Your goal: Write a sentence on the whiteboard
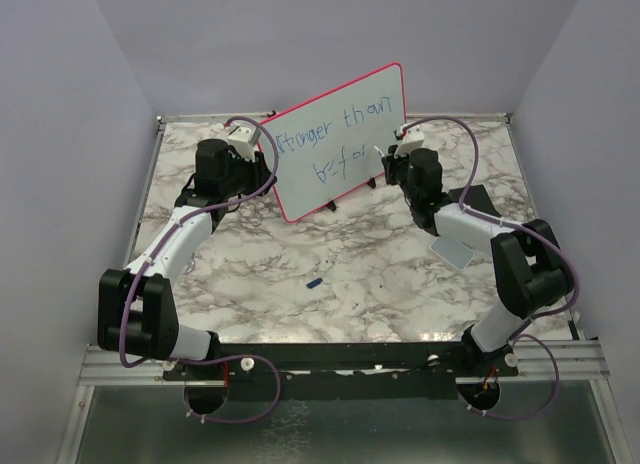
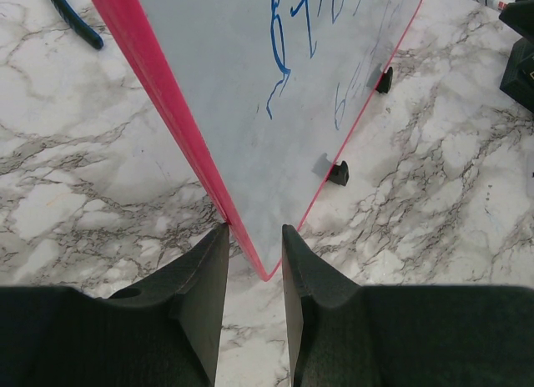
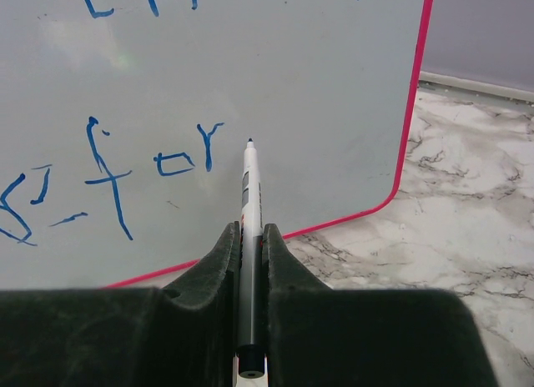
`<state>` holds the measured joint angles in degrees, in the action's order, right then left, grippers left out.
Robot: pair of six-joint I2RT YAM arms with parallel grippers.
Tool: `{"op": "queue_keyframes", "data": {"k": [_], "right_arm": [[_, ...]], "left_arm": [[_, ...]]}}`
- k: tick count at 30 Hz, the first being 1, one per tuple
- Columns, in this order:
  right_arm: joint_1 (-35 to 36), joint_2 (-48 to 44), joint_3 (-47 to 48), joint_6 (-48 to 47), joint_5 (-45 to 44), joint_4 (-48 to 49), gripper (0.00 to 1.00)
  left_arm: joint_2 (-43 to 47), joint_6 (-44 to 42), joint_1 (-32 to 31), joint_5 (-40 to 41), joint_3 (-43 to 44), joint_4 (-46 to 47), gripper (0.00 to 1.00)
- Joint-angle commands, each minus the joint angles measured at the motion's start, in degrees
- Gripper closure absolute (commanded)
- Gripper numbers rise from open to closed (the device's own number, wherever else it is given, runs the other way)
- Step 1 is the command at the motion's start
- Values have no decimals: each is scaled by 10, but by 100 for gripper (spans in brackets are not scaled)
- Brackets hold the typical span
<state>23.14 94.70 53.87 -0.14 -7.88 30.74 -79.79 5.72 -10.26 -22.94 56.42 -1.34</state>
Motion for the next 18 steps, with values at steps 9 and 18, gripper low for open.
{"op": "queue_keyframes", "data": {"k": [9, 18], "right_arm": [[-3, 26, 28, -1, 4, 1, 99], [-3, 37, 37, -1, 2, -2, 99]], "left_arm": [[15, -9, -4, -5, -6, 11, 67], [14, -9, -4, -5, -7, 12, 67]]}}
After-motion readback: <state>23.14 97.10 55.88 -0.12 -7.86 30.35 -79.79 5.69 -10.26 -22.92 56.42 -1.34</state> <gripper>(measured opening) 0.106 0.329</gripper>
